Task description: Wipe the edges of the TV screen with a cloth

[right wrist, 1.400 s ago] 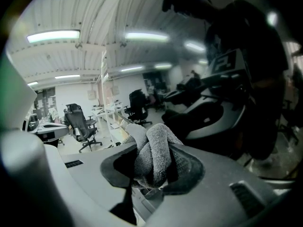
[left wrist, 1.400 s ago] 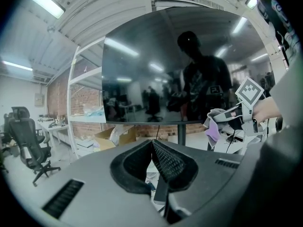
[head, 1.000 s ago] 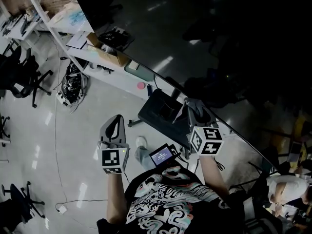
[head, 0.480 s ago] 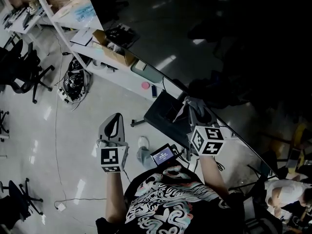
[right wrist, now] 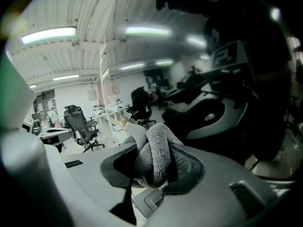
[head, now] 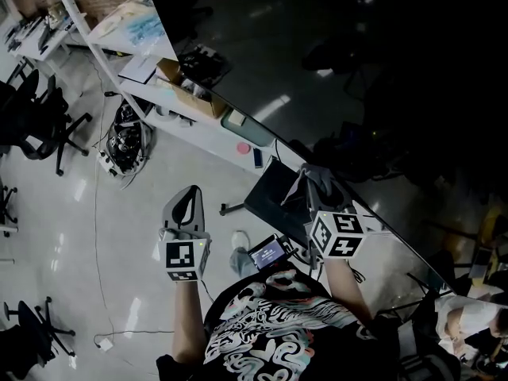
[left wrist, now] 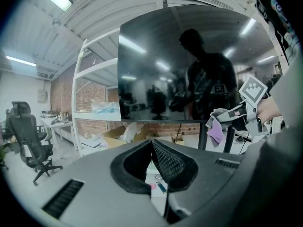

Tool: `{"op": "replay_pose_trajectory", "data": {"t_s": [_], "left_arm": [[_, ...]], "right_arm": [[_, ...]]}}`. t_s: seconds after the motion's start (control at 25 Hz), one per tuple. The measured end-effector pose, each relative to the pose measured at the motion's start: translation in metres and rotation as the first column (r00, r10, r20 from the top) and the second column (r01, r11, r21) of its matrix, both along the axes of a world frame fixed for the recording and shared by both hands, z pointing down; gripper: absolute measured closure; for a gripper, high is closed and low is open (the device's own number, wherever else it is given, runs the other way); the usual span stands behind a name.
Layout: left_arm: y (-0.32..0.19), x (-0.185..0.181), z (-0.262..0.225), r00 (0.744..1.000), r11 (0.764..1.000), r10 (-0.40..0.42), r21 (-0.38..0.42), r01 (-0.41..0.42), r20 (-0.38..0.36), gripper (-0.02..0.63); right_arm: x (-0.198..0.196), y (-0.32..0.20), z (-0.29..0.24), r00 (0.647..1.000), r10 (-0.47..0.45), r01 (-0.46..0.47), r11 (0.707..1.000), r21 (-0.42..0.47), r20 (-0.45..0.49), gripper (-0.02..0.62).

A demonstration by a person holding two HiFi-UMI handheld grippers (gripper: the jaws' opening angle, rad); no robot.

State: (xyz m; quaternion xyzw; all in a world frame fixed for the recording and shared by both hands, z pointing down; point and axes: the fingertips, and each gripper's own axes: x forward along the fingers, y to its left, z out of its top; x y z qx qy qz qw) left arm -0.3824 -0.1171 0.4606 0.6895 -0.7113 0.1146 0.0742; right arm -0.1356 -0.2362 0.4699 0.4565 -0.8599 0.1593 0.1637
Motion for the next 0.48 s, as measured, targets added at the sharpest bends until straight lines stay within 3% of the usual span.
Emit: {"op": "replay_pose_trajectory", "data": {"t_s": [0.48], "left_arm": [[-0.027,-0.032,0.001,1.0,1.0,0.014,-0.01,-0.014,0.009,0.589]], "right_arm": [[-0.03,-0.014,0.002,1.0,0.003,-0.003,1.0,-0.009,0.004,0.446]]}}
